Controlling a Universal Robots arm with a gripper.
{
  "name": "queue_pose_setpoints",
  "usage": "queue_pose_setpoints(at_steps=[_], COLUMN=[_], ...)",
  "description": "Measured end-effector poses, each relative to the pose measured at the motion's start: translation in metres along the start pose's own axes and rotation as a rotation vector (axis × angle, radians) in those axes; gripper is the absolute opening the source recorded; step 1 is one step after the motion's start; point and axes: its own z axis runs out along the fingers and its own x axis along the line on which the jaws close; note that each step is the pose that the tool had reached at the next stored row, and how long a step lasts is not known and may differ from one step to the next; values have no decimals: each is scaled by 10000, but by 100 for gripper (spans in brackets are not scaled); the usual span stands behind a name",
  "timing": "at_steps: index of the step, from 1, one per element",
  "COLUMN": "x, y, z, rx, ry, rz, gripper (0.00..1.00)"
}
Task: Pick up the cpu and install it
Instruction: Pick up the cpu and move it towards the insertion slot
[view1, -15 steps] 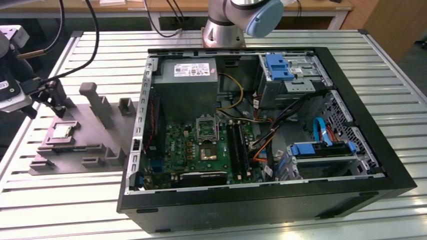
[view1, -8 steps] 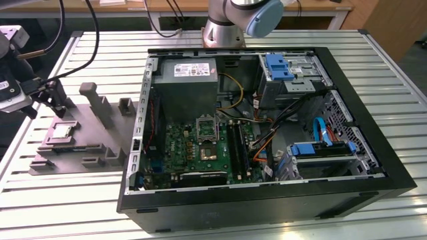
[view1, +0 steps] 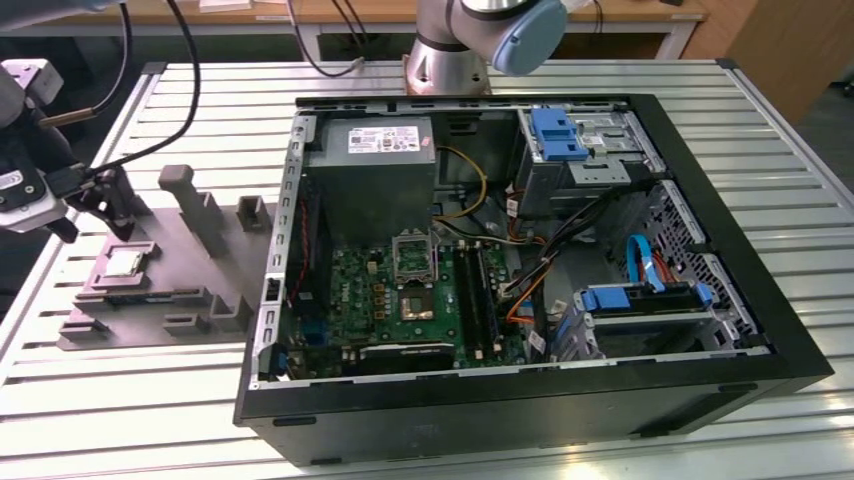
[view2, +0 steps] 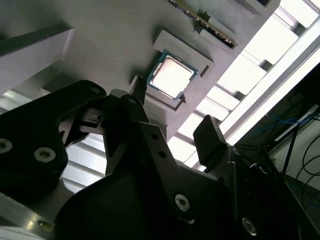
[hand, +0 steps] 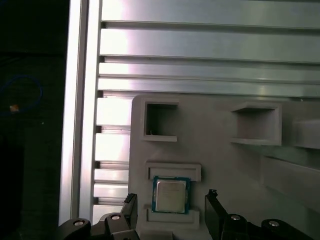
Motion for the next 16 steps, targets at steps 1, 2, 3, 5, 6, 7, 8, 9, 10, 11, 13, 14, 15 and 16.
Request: queue_pose_setpoints(at_steps=[1,2,3,5,6,7,8,9,10,11,13,14,15,16], x=[0,-1,0,0,0,1,1,1,1,0,0,0,1,1], y=[-2,-8,-14,-26,-30,-31,-32,-33,-33,-33,-33,-33,-33,-33], z=[17,36,53,88,108,122,132,137,137,140,142,143,142,143], rx=[0,0,0,0,0,0,0,1,1,0,1,0,1,1], ry=[0,-1,1,0,0,0,0,1,3,1,1,1,1,1], rz=[0,-2,-2,-1,-1,0,0,1,-1,-1,-1,-1,0,-1], gripper=[65,65,65,65,65,65,65,65,65,65,65,65,65,65])
